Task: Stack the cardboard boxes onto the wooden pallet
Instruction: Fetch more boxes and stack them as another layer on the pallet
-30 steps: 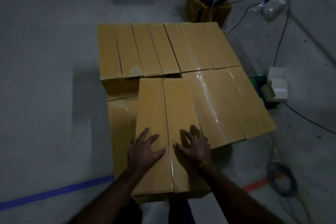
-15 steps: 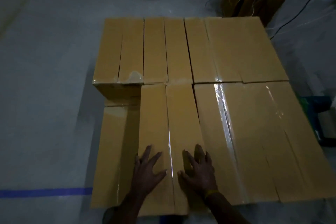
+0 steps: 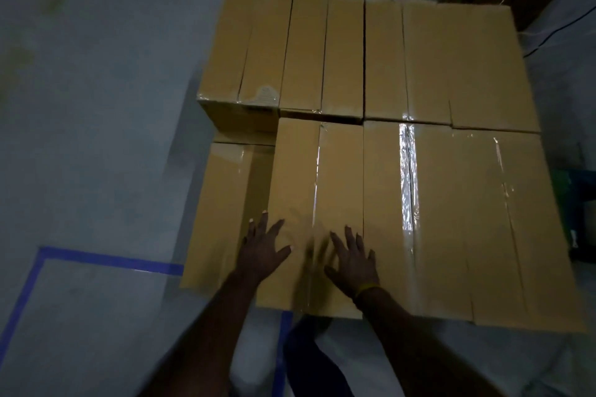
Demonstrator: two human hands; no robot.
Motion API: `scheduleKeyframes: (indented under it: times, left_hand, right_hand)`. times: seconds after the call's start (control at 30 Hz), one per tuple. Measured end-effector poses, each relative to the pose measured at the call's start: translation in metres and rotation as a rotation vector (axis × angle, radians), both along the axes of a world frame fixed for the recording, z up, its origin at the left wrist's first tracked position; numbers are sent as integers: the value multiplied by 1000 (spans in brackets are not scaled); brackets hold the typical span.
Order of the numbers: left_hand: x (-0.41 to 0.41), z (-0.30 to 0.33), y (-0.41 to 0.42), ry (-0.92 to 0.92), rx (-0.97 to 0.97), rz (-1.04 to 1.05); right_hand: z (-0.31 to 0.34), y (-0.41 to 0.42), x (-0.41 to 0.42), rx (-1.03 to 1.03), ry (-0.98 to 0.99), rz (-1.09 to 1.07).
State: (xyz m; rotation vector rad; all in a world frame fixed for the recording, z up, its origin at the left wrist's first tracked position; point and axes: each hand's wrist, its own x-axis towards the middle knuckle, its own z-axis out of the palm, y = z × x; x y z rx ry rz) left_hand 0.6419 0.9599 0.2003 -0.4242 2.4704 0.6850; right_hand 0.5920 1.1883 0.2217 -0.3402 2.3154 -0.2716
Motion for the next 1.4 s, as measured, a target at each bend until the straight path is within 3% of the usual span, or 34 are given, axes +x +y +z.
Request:
scheduleKeyframes:
  times: [0.47, 0.8, 1.13, 1.4]
  left_hand:
    - [263, 126, -103, 194, -107, 299]
    - [420, 178, -192, 291, -189, 521]
    - [460, 192, -294, 328, -224, 741]
    - [448, 197, -397, 267, -280, 859]
  right_hand:
    - [131, -136, 197, -79, 211, 220]
    - [185, -255, 296, -190, 314, 468]
    - [216, -396, 305, -241, 415, 712]
    - [210, -532, 279, -291, 339, 801]
